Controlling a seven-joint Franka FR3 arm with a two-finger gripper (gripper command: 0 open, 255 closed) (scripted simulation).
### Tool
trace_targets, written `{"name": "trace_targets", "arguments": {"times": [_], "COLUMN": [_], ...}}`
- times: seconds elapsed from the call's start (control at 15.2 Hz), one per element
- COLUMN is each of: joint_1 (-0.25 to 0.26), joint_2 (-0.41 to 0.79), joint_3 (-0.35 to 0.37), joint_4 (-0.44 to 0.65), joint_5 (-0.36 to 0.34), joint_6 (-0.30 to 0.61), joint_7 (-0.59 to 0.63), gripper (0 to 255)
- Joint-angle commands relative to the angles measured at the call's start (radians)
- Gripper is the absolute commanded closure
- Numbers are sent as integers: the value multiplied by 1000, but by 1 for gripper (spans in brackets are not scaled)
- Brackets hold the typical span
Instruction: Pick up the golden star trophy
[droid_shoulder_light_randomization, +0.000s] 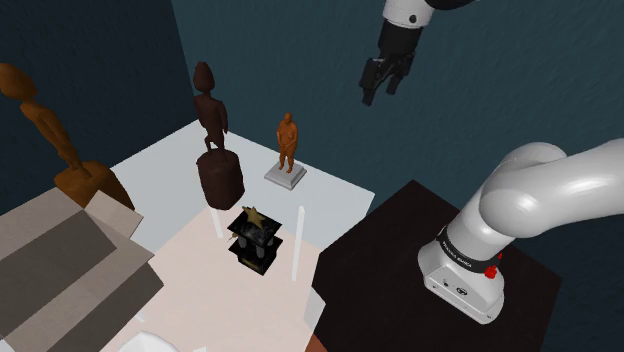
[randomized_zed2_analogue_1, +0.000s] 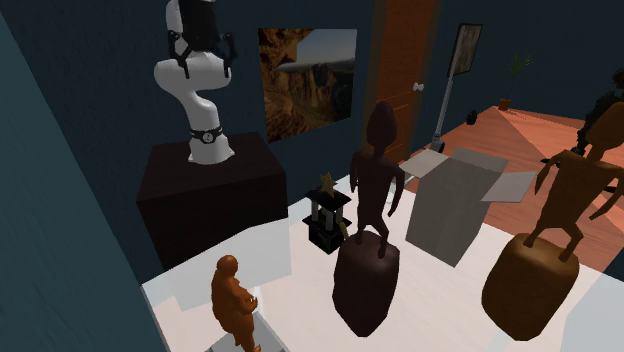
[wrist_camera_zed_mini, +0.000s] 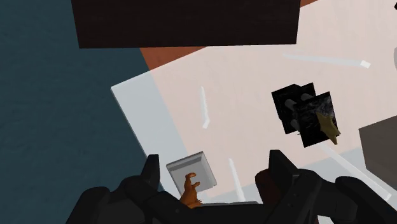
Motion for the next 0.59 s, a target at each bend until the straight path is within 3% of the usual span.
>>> {"name": "trace_targets", "arguments": {"times": [0.0, 0.53], "joint_1": [15, 71], "joint_2": [31, 217], "joint_3": [27, 146], "joint_4": [-20, -68], "joint_5": [16, 66], "joint_6": [50, 274], "joint_7": [24, 130], "gripper": [0, 0]}}
